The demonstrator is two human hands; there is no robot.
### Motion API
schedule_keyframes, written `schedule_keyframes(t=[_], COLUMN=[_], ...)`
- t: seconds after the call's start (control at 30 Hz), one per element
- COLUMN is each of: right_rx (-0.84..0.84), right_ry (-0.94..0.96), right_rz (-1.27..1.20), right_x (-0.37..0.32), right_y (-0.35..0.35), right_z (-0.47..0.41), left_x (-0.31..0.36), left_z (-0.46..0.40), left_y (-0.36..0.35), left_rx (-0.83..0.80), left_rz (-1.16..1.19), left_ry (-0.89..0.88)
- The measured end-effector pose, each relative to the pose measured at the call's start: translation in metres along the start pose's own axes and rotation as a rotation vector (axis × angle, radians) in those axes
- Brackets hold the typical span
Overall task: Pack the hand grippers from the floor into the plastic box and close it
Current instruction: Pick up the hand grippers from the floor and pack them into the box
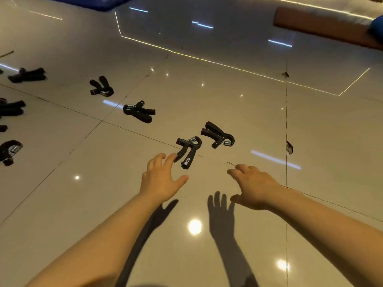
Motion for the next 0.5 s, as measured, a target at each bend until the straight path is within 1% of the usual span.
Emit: schedule_keyframes(t=[0.07, 0.17, 0.27, 0.37, 0.5], right_rx=[-0.057, -0.127, -0.086, -0.070, -0.015], right_ry=[0.019, 0.028, -0.002, -0.017, -0.013], right_rz=[0.010, 0.016, -0.038, -0.057, -0.048], right_x=[0.007, 0.016, 0.025, 0.034, 0.048], right_y=[-0.024, -0.055, -0.073, -0.089, -0.100], right_z=[-0.028, -0.072, -0.115, -0.135, -0.142], left_x=[-0.009, -0.020, -0.021, -0.020, -0.034], left_z=[-0.016, -0.044, -0.076, -0.103, -0.106], left_y=[-0.038, -0.084, -0.117, -0.140, -0.159], left_rx=[-0.016, -0.018, -0.042, -0.047, 0.058], left_rz=[-0.086, -0.214, -0.267, -0.310, -0.305], left_ry=[-0.005, -0.070, -0.110, -0.136, -0.145])
Point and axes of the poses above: each hand's wrist, its own z-axis away from the middle knuckle, its own y-axis out of the back of the hand, x = y × z, the point moved 6 cm from there along -z, towards the middle knuckle, and after that the axes turned 3 degrees about y, right-handed, at the moved point
